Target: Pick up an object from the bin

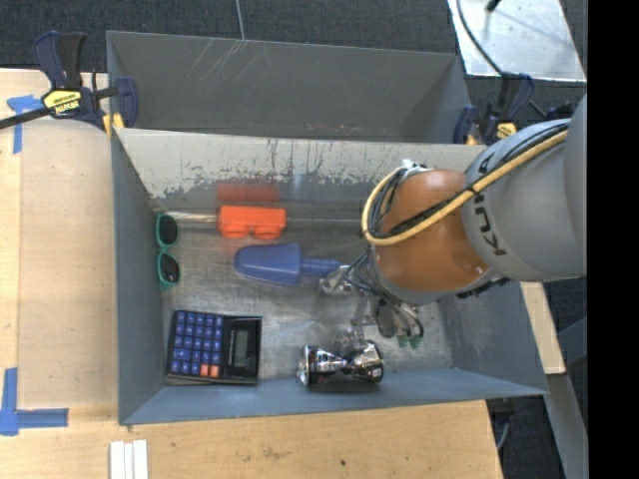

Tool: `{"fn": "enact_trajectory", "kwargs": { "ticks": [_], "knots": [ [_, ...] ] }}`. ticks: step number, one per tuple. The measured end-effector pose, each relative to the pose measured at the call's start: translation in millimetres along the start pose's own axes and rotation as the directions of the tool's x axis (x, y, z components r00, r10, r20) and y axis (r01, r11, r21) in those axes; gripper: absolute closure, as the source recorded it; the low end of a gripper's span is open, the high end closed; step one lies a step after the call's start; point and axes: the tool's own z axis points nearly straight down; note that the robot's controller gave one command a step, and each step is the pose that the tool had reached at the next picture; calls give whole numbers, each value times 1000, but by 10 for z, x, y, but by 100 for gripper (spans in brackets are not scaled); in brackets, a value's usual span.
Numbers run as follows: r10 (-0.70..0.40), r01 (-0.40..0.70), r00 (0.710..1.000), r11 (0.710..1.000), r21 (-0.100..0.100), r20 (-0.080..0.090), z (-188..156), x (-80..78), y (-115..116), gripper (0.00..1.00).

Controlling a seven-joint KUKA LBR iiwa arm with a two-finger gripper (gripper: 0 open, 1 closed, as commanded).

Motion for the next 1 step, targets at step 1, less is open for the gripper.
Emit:
{"fn": "enact_trajectory", "kwargs": {
  "ticks": [1],
  "knots": [
    [-267, 267, 964, 964, 0, -9, -53, -88, -318, 0]
  ]
}}
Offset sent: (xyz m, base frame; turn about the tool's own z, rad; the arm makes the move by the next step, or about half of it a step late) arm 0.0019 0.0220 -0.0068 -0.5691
